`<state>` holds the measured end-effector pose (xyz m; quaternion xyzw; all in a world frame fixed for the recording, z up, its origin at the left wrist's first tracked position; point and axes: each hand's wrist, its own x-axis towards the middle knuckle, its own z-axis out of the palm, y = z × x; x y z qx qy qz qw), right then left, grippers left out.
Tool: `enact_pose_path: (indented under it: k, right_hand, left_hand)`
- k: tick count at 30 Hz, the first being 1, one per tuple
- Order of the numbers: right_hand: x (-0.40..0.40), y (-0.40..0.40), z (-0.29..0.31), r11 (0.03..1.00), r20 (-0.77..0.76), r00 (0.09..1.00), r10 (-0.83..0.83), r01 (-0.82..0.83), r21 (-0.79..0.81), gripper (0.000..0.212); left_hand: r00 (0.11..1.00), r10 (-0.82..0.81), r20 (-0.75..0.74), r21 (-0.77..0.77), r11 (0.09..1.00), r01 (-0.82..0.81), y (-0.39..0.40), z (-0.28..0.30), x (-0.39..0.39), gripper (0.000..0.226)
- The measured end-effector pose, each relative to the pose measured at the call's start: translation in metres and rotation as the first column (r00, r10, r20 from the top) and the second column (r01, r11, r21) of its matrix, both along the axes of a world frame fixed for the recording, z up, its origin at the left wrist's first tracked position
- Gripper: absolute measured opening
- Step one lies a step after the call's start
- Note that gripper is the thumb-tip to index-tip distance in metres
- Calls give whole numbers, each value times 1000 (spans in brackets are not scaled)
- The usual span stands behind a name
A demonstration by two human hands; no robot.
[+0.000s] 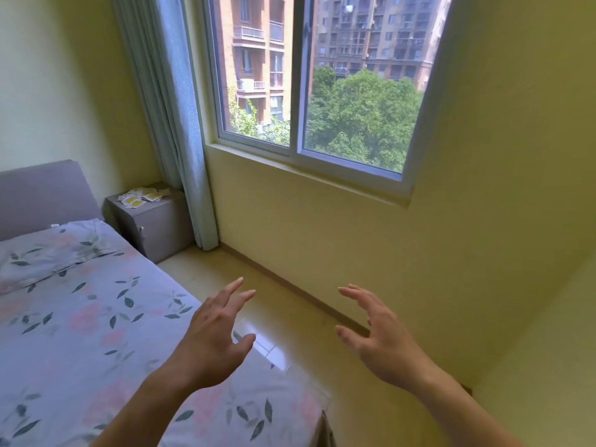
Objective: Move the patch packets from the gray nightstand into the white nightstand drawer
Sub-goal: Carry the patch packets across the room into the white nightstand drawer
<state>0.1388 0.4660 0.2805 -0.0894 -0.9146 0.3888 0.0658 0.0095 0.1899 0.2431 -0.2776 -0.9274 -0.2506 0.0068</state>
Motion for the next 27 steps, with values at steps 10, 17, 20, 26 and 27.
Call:
enact_pose_path:
  k: [10,17,20,26,27]
  right_hand:
    - [-151,140,5,1000,-39,999,-8,8,13,65]
    - [-267,204,-2,994,-11,995,100,-99,35,73]
    - [-328,233,-3,982,-3,983,185,-185,50,74]
    - [-448,302,-3,943,5,946,325,-325,68,74]
    - [-466,312,-2,937,16,940,341,-341,72,74]
  left_hand:
    - [1000,-9,0,62,998,9,145,6,-158,73]
    - [999,30,-11,60,998,-29,213,8,-238,73]
    - [994,113,-10,52,992,-113,235,3,-275,73]
    - [960,281,-11,50,959,-280,290,5,-353,71]
    - [951,309,-8,51,950,-308,297,8,-366,71]
